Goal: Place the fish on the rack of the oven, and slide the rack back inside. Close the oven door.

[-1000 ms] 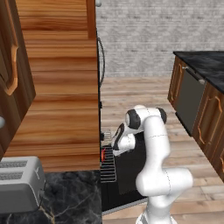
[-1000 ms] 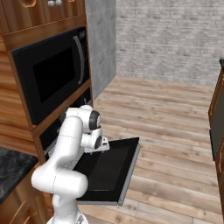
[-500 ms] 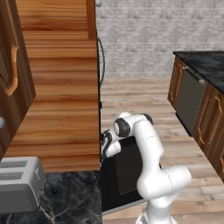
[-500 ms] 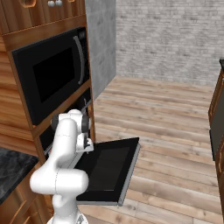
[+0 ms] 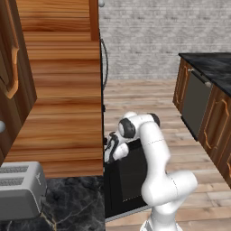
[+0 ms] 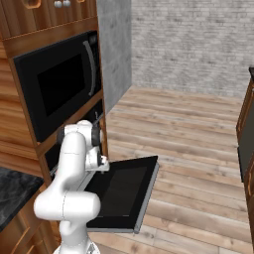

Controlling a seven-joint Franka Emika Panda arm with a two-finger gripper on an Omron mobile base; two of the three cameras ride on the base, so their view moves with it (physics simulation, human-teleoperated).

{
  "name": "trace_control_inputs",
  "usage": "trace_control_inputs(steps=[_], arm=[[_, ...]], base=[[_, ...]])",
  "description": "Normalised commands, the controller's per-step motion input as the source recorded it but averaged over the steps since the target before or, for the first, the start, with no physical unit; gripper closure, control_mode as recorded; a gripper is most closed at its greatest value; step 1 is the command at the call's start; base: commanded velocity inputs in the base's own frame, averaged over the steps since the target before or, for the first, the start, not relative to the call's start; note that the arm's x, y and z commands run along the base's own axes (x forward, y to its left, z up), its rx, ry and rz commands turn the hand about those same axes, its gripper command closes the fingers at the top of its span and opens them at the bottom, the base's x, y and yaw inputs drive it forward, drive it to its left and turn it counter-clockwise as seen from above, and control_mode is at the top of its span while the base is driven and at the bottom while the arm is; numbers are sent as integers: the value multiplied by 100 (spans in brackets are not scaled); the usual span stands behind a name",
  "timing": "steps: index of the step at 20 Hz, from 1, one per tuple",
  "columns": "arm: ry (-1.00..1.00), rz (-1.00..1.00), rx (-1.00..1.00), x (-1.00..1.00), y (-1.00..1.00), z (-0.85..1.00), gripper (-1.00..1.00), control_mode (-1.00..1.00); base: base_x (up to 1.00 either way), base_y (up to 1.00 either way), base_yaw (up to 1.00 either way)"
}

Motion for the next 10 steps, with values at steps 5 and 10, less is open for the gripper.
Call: trace_control_inputs(steps=[5,10], arm=[[1,-19,0,-9,-100,100,-100,-100],[-9,-18,0,-35,-100,80,-100,-100]], base=[[0,0,0],[0,0,0]])
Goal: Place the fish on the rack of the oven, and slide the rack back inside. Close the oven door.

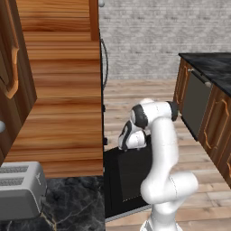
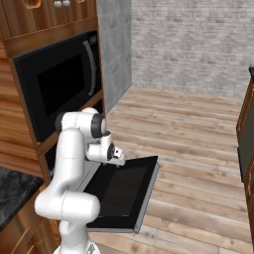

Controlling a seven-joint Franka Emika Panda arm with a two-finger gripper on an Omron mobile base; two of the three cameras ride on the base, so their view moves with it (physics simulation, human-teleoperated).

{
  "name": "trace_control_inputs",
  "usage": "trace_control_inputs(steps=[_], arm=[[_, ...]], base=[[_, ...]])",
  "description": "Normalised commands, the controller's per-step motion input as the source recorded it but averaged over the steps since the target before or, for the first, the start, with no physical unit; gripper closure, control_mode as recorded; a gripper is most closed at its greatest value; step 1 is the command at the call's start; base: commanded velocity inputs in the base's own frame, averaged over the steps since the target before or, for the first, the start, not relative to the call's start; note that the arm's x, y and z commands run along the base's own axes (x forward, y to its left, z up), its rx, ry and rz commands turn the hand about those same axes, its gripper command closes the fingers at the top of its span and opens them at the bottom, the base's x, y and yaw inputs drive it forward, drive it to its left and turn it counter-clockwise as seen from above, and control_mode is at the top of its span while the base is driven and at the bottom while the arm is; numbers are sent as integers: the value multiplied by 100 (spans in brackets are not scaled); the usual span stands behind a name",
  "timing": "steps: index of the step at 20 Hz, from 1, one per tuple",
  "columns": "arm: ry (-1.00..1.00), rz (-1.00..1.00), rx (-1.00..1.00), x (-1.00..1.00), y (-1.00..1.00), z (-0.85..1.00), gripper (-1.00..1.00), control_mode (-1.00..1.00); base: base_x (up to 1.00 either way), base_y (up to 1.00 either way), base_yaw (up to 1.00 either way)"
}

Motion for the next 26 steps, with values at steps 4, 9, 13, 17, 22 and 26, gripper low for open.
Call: trace_control_inputs(steps=[4,9,13,17,22,26], arm=[[-34,-17,0,-76,-88,72,-100,-100],[-62,-12,0,-98,-55,46,-100,-100],[-44,-19,1,-92,-43,79,-100,-100],[-9,-23,10,-63,-39,97,-100,-100],[0,-24,14,-35,-73,69,-100,-100],[0,-16,18,-18,-76,71,-100,-100]], base=[[0,0,0],[0,0,0],[0,0,0],[0,0,0],[0,0,0],[0,0,0]])
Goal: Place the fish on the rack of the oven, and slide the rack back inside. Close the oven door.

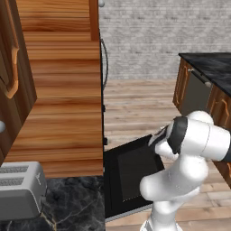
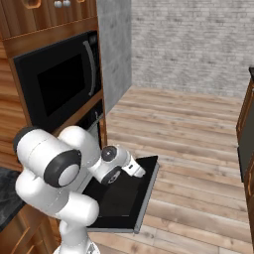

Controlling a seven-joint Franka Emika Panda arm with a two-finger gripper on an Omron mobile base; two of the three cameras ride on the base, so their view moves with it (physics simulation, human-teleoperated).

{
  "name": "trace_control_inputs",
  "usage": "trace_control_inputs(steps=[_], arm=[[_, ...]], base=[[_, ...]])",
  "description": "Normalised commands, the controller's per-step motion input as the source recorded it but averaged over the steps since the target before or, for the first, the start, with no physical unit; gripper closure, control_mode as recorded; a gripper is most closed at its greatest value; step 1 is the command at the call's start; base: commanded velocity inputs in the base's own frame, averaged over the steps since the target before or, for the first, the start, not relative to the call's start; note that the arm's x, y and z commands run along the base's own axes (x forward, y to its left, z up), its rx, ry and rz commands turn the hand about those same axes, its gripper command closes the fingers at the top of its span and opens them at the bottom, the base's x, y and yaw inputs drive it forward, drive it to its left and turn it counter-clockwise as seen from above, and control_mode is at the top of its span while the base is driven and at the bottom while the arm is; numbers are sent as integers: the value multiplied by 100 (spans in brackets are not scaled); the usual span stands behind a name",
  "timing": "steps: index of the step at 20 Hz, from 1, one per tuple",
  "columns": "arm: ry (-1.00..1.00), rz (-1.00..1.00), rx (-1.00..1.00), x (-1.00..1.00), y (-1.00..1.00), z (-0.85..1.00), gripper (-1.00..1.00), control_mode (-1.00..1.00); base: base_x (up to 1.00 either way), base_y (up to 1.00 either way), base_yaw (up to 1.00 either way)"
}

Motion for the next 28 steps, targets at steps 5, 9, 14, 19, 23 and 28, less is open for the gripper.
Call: trace_control_inputs(steps=[5,9,14,19,23,28], arm=[[13,-3,24,-19,-75,16,-100,-100],[8,0,31,-1,-44,-31,-100,-100],[0,-2,28,0,-2,-91,-100,-100],[10,-5,23,0,1,-79,-100,-100],[6,-5,16,0,0,-41,-100,-100],[-6,0,12,2,-20,0,-100,-100]], base=[[0,0,0],[0,0,0],[0,0,0],[0,0,0],[0,0,0],[0,0,0]])
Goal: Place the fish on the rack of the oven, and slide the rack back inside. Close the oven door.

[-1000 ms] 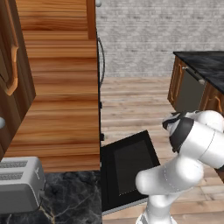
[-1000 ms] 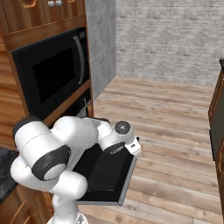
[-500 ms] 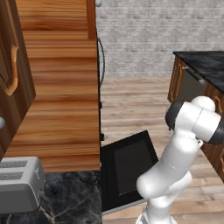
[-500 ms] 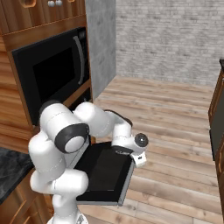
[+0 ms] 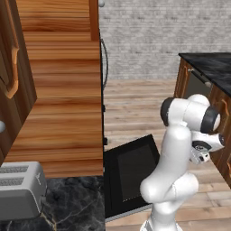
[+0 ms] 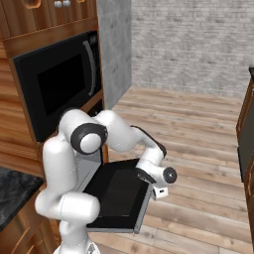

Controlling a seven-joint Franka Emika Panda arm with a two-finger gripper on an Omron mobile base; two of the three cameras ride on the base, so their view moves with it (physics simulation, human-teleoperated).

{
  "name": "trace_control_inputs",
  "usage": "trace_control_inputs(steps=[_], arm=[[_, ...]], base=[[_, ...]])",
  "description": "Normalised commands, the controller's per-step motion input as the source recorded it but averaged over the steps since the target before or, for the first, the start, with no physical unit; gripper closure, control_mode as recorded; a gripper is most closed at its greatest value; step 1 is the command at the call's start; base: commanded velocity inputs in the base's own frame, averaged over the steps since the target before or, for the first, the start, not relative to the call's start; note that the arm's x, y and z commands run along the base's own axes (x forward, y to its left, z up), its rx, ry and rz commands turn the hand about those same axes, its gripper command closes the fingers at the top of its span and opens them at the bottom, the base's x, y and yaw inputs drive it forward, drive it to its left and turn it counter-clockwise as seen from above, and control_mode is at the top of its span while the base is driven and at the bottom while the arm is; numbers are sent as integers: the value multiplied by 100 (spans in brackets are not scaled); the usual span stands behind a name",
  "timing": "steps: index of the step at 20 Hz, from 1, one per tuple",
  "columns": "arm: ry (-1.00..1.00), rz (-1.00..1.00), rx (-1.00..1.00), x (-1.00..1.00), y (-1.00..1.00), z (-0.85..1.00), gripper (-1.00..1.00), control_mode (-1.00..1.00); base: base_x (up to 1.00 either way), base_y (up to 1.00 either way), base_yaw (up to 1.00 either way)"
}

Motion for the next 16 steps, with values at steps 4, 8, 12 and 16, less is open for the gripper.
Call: trace_control_inputs(steps=[4,8,12,16], arm=[[2,0,12,-5,-13,-27,-100,-100],[33,0,17,2,0,-76,-100,-100],[46,0,17,14,0,-84,-100,-100],[37,0,19,7,0,-59,-100,-100]], base=[[0,0,0],[0,0,0],[0,0,0],[0,0,0]])
